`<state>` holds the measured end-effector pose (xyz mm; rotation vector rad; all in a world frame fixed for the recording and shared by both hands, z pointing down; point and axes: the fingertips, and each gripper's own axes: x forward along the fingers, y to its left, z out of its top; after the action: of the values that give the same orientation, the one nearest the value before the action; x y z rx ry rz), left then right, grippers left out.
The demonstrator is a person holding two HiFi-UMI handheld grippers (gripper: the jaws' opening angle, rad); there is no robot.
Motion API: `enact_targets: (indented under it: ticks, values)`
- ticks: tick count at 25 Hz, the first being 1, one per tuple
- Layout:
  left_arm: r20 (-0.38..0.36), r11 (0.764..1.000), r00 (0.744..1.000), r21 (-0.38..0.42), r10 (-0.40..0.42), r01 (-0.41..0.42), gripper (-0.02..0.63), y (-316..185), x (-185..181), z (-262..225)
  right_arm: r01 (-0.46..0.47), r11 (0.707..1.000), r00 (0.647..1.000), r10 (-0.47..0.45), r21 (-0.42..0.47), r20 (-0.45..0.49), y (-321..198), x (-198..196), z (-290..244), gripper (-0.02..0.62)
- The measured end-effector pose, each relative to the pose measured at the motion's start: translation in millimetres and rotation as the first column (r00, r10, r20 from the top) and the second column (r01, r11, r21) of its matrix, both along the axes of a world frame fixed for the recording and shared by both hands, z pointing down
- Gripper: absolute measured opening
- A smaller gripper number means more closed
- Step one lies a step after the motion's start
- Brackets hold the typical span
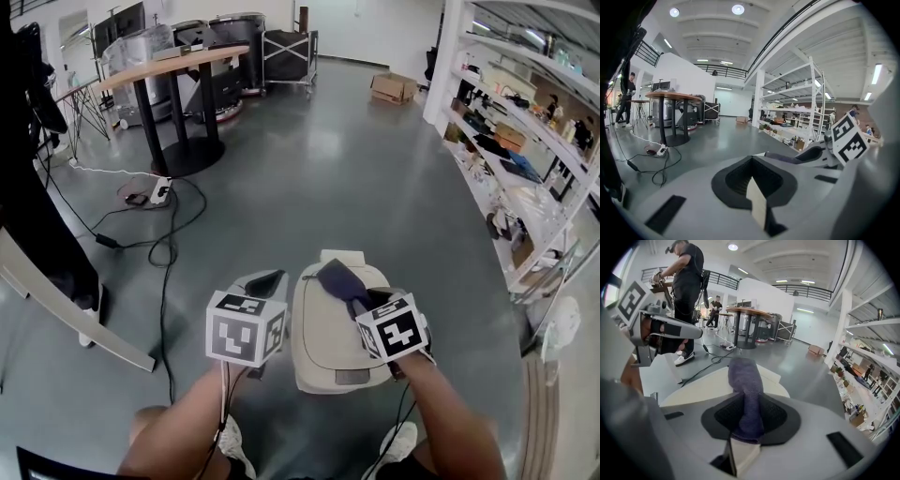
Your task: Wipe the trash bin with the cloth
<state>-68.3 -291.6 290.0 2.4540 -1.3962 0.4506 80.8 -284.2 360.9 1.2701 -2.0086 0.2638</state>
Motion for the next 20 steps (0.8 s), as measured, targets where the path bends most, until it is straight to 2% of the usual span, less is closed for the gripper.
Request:
enact_targets:
  ticks: [20]
  values:
    - [0.0, 1.0, 1.0, 0.001, 0.024, -0.024, -0.003, 7.0, 6.6, -0.4, -0.105, 0.994, 0.994, 0.105, 0.005, 0.028, 6.4, 44.2, 2.4, 0.1]
